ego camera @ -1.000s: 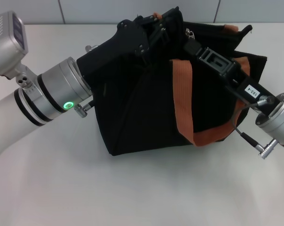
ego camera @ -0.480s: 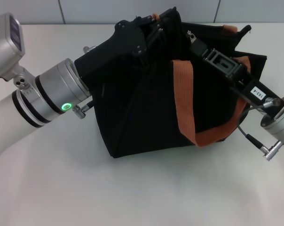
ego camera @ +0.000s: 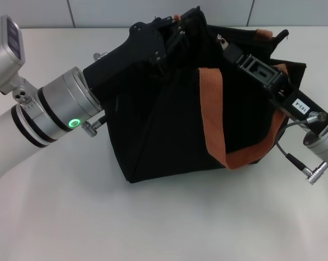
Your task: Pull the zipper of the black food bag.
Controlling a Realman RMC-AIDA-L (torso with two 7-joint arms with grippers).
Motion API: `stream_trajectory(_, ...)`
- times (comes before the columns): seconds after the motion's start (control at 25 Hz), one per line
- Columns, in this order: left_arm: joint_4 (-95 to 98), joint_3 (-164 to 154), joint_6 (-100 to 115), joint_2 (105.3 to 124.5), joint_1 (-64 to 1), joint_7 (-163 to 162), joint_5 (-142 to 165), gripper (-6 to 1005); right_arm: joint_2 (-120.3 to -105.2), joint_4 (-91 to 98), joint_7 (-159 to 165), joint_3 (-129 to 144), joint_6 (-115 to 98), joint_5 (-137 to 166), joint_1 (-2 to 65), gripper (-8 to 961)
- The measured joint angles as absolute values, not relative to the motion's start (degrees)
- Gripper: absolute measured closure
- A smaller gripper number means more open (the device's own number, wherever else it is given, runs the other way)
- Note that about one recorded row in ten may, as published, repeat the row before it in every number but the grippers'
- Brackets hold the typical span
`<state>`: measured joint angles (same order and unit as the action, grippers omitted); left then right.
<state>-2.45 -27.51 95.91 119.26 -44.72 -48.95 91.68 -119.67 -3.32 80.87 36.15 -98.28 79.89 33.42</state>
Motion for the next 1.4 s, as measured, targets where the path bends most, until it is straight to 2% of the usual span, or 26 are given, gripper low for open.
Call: stream_trajectory(1.4, -2.53, -26.53, 95.7, 119.27, -44.74, -48.96, 91.55, 911, -119.34, 2.53, 82.53, 35.28, -96.7, 79.02, 27.33, 956)
